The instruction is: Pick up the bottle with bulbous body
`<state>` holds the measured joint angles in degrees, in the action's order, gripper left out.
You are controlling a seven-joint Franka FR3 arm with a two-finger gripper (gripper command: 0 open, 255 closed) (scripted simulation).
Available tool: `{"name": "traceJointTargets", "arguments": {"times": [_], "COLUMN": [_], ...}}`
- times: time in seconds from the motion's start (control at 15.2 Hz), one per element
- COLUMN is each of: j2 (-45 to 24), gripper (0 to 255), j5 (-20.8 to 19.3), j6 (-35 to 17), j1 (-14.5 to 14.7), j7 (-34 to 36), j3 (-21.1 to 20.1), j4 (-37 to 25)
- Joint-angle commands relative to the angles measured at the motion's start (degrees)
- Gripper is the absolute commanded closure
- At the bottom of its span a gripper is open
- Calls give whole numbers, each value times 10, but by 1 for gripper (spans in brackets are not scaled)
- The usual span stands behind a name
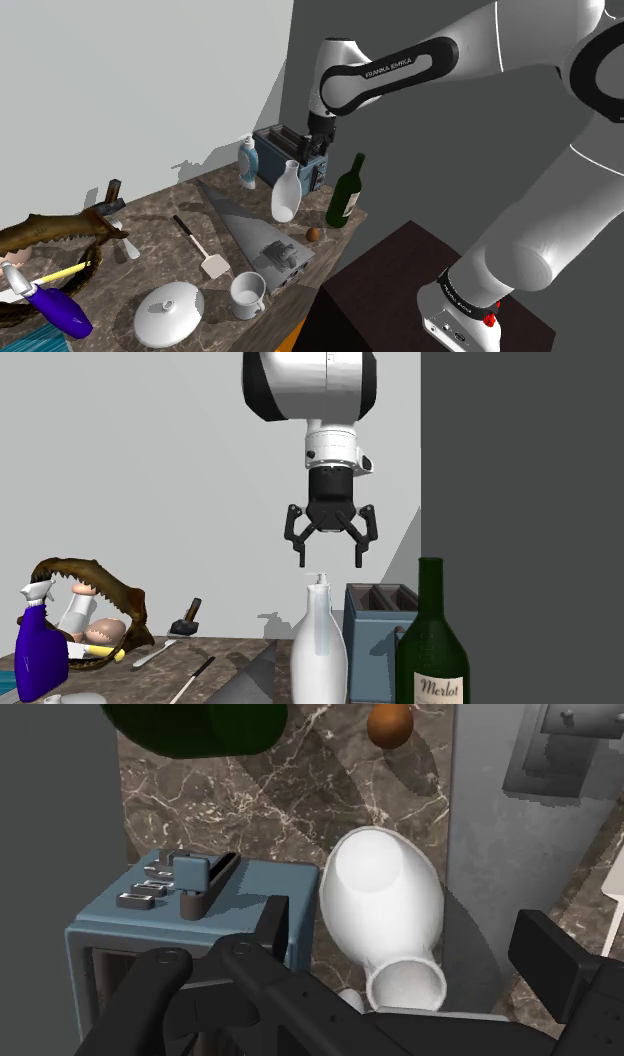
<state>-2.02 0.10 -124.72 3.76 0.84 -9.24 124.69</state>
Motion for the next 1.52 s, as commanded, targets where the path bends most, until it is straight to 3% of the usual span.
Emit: {"name": "traceJointTargets", "arguments": {"times": [0.0,0.2,0.79,0.86,1.45], "j2": [-46,-100,-135,-133,-135], "gripper": [0,0,0,255,255], "j5": [-8,-18,-26,-26,-27], "j6": [-15,-30,-81,-80,-81], "j1": [6,13,16,16,16], "j7": [11,21,26,27,26], "j3": [-5,-7,-4,-4,-4], "j4": [-32,-70,-53,-52,-53]}}
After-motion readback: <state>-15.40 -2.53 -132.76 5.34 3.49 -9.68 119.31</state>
